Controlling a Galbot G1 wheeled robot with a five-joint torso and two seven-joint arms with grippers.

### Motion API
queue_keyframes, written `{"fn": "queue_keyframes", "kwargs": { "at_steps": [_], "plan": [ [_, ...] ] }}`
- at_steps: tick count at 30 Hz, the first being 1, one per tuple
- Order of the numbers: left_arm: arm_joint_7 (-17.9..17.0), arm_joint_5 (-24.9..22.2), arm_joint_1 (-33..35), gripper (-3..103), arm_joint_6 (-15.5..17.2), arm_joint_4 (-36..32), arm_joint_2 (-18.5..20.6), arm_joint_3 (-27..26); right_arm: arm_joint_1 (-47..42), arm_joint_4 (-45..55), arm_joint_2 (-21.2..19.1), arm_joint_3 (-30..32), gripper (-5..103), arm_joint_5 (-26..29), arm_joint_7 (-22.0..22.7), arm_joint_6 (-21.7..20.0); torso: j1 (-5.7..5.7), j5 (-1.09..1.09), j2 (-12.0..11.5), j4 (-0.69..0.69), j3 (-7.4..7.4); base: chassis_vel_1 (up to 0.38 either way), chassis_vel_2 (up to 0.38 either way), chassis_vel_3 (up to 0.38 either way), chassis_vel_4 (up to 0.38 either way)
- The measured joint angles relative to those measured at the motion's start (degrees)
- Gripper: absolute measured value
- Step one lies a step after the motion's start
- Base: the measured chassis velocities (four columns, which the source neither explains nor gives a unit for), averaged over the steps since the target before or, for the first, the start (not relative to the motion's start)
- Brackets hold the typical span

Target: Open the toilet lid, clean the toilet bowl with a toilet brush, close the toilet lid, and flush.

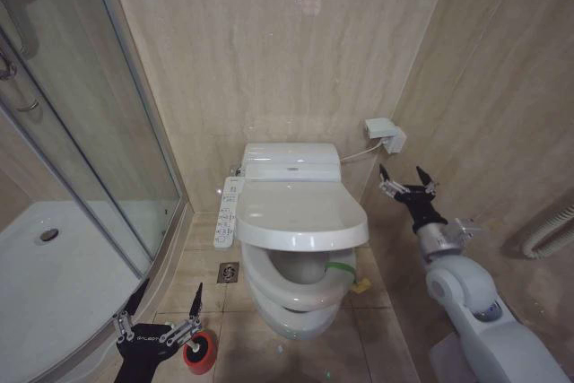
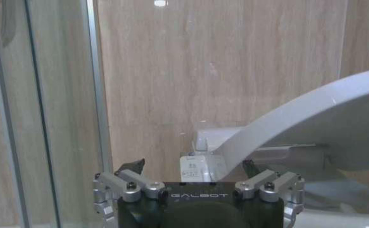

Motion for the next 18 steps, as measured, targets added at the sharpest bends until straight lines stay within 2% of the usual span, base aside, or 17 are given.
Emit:
{"fn": "queue_keyframes", "kwargs": {
  "at_steps": [3,9,18],
  "plan": [
    [0.00,0.00,0.00,100,0.00,0.00,0.00,0.00,-2.49,1.79,0.27,0.70,100,0.01,-0.67,-0.22,0.00,0.00,0.00,-0.01,0.00,0.000,0.000,0.000,0.000],
    [0.00,0.00,0.00,100,0.00,0.00,0.00,0.00,-8.09,4.77,1.81,0.91,100,-3.71,1.92,-0.33,0.00,0.00,0.00,0.01,0.00,0.000,0.000,0.000,0.000],
    [0.00,0.00,0.00,100,0.00,0.00,0.00,0.00,-15.16,8.89,1.51,2.48,100,-5.32,3.00,0.38,0.00,0.00,0.00,0.01,0.00,0.000,0.000,0.000,0.000]
  ]
}}
